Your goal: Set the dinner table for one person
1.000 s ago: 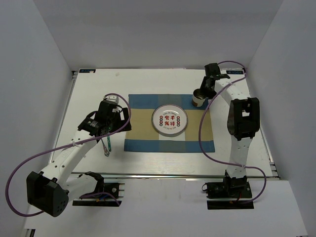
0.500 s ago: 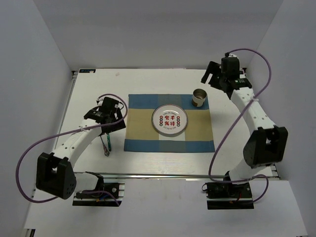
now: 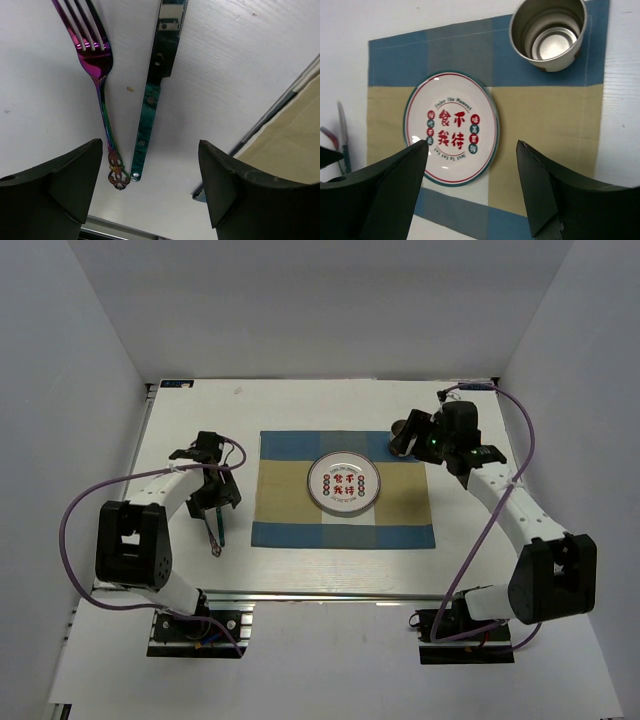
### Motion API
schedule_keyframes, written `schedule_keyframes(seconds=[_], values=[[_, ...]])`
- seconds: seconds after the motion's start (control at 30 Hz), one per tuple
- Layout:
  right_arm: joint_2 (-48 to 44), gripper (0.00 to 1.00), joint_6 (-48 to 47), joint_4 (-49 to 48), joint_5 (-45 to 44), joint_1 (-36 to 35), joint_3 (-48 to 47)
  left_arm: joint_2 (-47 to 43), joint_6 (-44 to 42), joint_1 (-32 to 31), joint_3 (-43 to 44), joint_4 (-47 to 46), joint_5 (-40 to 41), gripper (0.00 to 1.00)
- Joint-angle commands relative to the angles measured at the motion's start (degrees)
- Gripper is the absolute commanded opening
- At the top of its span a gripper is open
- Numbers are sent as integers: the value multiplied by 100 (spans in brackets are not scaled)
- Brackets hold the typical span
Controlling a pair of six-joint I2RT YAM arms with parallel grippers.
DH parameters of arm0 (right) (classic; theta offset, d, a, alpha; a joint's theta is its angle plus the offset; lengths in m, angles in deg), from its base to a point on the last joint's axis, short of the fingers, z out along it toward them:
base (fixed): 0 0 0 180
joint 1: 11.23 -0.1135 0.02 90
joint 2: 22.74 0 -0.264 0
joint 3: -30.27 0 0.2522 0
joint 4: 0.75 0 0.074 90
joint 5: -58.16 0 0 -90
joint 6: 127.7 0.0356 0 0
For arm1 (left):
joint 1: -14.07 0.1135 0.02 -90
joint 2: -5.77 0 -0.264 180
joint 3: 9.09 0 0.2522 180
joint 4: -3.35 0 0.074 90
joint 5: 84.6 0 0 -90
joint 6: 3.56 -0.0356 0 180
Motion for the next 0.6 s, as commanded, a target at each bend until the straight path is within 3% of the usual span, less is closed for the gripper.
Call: schedule_keyframes(seconds=[0.0, 0.1, 0.17, 0.2, 0.57], values=[[-375, 76, 63, -598, 305, -52, 72, 114, -179, 127, 264, -86, -320, 86], [-454, 76, 63, -642, 384, -87, 195, 306, -223, 188, 273, -122, -478, 76], [-489, 76, 46, -668, 463, -96, 265, 438, -293, 188, 282, -131, -601, 74], [-541, 76, 46, -695, 481, -96, 283, 500, -346, 188, 308, -148, -723, 67], [-884, 76, -42, -756, 587, -105, 398, 984, -390, 188, 335, -104, -698, 54]])
